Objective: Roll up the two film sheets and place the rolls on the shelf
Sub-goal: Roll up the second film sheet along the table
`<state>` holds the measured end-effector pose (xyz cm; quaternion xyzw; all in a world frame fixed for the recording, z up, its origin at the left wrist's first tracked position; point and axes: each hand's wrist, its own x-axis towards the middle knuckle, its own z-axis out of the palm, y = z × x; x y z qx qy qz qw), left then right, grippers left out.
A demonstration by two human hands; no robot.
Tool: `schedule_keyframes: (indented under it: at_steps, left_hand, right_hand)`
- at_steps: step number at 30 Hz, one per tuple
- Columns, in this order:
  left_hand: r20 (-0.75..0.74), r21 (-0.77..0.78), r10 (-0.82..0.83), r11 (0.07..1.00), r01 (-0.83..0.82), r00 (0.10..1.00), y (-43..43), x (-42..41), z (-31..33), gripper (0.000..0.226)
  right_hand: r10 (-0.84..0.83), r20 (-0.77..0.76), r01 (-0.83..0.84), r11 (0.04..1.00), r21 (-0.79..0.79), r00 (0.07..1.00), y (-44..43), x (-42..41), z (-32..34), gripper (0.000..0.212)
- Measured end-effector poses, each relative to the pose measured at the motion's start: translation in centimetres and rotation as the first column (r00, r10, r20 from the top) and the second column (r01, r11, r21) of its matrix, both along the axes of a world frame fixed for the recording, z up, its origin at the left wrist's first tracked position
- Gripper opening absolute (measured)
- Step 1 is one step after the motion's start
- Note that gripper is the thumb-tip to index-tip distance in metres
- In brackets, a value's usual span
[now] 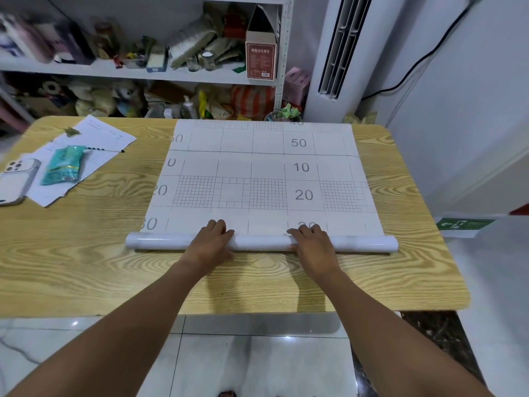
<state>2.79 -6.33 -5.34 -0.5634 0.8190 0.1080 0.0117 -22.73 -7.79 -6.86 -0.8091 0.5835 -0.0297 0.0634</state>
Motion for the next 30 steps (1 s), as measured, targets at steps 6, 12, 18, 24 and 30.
schedule_keyframes:
  at_steps: [6, 12, 18, 24, 30]
  left_hand:
    - [-0.039, 0.036, 0.094, 0.995, -0.092, 0.995, -0.3, -0.2, 0.1, 0.059]
    - [-0.037, 0.044, 0.09, 0.995, -0.088, 0.995, -0.5, 0.0, -0.4, 0.026]
    - [0.056, 0.072, 0.07, 0.995, -0.074, 0.996, -0.5, 0.1, -0.1, 0.027]
    - [0.042, 0.077, 0.053, 0.995, -0.056, 0.998, 0.0, 0.3, -0.1, 0.035]
    - [-0.012, 0.09, 0.067, 0.994, -0.065, 0.998, 0.9, 0.2, 0.2, 0.05]
  right_hand:
    - [-0.008, 0.076, 0.007, 1.0, 0.014, 0.997, 0.0, 0.1, 0.0, 0.027]
    - [0.006, 0.084, -0.005, 1.0, -0.013, 0.996, 0.3, 0.1, 0.2, 0.023]
    - [0.029, -0.003, -0.029, 0.998, -0.057, 1.0, 0.7, -0.3, 0.6, 0.038]
    - [0.068, 0.03, -0.068, 0.998, 0.005, 0.997, 0.7, -0.7, 0.6, 0.044]
    - [0.088, 0.058, -0.09, 0.995, 0.039, 0.994, 0.7, -1.0, 0.7, 0.034]
